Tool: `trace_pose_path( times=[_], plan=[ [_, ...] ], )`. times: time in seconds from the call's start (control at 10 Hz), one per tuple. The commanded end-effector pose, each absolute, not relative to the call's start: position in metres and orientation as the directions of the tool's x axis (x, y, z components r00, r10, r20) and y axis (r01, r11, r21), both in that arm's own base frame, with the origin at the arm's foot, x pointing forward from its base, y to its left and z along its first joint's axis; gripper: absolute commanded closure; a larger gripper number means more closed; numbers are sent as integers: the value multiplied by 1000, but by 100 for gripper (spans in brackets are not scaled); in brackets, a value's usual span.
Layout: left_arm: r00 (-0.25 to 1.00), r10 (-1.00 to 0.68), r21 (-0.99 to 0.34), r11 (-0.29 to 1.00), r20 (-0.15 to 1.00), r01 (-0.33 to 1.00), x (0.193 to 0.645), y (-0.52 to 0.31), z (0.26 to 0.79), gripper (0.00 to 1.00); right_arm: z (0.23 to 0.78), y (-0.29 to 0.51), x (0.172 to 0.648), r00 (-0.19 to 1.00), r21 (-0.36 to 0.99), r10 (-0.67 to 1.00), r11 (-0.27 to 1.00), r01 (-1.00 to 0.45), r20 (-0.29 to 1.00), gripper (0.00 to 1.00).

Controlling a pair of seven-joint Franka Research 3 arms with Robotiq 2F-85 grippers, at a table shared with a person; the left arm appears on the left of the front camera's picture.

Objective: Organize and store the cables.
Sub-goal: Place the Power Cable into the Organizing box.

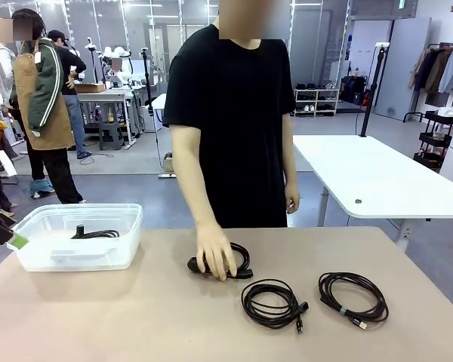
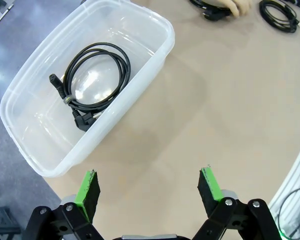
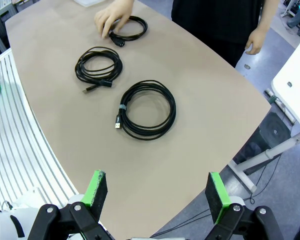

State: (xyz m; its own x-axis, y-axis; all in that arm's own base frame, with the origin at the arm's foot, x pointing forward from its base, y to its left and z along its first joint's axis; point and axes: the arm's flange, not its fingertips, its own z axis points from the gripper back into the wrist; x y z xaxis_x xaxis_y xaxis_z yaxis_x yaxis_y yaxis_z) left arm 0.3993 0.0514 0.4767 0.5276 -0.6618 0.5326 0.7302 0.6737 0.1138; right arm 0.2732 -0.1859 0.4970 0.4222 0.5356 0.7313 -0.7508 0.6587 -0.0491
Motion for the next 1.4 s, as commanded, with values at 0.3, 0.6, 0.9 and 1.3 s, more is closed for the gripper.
trace_pose_path(
  times=[0.3, 0.6, 0.9, 1.3],
  plan=[
    [515, -667, 133, 671, 539, 730, 396, 51, 474, 0, 497, -186, 272, 406, -57, 541, 648, -759, 737, 0],
    [412, -747, 208, 580, 521, 788, 405, 16, 499, 0, 497, -186, 272, 406, -57, 541, 648, -759, 737, 0],
    [219, -867, 308, 379, 448, 873, 415, -72, 530, 0, 497, -186, 272, 406, -57, 541, 648, -759, 737, 0],
    [-8, -982, 410, 71, 187, 909, 426, -222, 539, 0, 497, -186, 272, 406, -57, 541, 648, -759, 737, 0]
  ],
)
